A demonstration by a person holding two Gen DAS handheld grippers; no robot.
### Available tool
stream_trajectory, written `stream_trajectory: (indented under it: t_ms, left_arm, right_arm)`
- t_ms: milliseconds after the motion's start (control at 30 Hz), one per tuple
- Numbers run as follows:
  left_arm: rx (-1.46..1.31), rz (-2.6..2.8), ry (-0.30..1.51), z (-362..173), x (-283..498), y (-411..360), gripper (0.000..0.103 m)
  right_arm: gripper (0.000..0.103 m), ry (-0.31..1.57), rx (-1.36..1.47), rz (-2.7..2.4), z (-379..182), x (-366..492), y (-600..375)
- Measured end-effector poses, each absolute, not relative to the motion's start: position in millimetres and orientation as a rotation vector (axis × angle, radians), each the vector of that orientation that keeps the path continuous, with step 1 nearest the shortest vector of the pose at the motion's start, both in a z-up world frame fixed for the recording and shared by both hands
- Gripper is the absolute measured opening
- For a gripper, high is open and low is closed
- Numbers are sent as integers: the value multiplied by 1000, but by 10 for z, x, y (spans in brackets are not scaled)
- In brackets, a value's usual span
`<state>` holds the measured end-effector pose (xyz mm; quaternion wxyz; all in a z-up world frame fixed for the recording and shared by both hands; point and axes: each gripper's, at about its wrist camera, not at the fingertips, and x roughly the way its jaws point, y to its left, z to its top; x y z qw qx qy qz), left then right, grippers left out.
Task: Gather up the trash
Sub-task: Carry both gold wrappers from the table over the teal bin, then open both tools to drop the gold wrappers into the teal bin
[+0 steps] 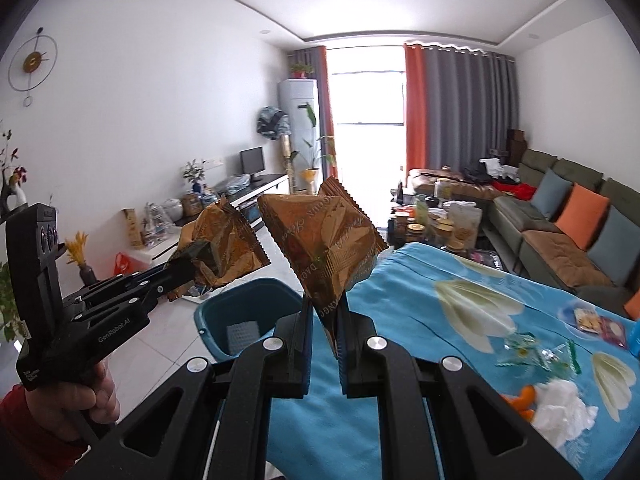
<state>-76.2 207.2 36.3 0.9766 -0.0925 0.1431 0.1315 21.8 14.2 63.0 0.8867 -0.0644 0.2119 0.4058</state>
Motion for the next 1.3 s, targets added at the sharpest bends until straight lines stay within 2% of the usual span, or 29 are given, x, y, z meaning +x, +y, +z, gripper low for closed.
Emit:
stream_trajectory:
  t_ms: [500,1033,1300]
  left_arm:
    - [-269,435,375,154,-878,2911,14]
    - [-387,483,559,-525,-19,3187,16]
    - [-452,483,671,-981,362,3318,20]
  right_arm:
    - [9,572,-162,1029,529,688,905]
    - [10,865,-227,1123,-172,1189,1918]
    - [17,978,-283,1107,-501,1331,2211]
